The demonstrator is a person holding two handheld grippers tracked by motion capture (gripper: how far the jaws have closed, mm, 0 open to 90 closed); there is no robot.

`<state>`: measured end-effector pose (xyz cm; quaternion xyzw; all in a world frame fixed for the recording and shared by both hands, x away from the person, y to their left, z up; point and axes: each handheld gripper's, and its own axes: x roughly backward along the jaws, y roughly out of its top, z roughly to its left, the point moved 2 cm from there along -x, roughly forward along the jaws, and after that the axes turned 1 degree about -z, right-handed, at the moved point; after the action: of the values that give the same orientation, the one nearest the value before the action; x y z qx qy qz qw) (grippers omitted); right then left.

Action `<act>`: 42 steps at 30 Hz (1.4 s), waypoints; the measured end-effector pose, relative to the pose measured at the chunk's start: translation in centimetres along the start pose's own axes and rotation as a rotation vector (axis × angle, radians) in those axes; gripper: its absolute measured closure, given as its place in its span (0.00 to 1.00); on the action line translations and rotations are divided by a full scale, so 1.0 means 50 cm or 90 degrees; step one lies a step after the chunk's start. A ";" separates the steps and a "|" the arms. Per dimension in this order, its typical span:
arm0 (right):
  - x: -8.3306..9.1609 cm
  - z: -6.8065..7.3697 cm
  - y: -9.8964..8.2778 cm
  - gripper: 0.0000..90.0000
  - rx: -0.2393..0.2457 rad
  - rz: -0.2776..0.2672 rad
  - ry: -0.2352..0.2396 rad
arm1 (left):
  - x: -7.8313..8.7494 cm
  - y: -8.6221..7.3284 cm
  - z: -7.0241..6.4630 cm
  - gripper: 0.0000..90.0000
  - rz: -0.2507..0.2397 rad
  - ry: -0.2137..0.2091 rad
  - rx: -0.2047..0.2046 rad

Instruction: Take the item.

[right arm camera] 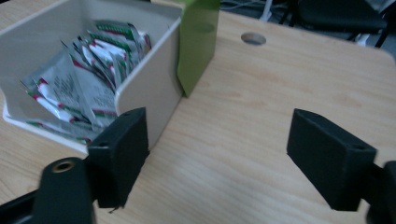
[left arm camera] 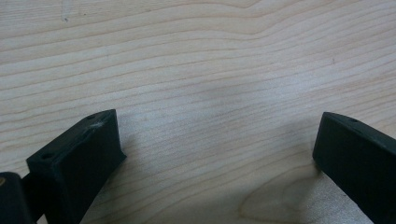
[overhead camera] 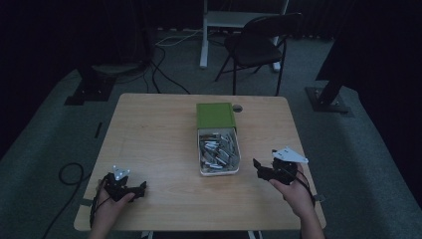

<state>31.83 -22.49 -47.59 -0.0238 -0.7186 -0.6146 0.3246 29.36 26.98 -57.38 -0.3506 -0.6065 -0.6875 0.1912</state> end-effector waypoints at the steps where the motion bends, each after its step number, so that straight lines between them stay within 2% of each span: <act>1: 0.000 0.002 0.004 0.24 0.003 -0.003 0.002 | 0.000 0.000 0.000 0.02 0.000 0.000 0.001; 11: -0.009 0.036 0.040 0.27 0.040 -0.023 0.026 | 0.000 0.000 0.000 0.02 -0.001 0.000 0.001; 18: -0.024 0.066 0.054 0.29 0.060 -0.033 0.054 | 0.000 0.000 0.000 0.02 0.000 0.000 0.001; 23: -0.037 0.084 0.062 0.43 0.075 -0.026 0.066 | 0.000 0.000 0.000 0.02 0.000 0.000 0.001; 28: -0.047 0.104 0.068 0.47 0.089 -0.036 0.093 | 0.000 0.000 0.000 0.02 -0.001 0.000 0.001; 35: -0.067 0.134 0.065 0.54 0.125 -0.018 0.124 | 0.000 0.000 0.000 0.02 0.000 0.000 0.001; 38: -0.077 0.142 0.062 0.56 0.131 -0.008 0.118 | 0.000 0.000 0.000 0.02 -0.001 0.000 0.001; 41: -0.086 0.148 0.059 0.58 0.132 -0.004 0.123 | 0.000 0.000 0.000 0.02 -0.001 0.000 0.001; 42: -0.090 0.150 0.057 0.62 0.136 -0.001 0.125 | 0.000 0.000 0.000 0.02 0.000 0.000 0.001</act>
<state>33.35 -13.41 -47.59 0.0715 -0.7449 -0.5340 0.3936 29.37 26.97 -57.38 -0.3506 -0.6070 -0.6871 0.1911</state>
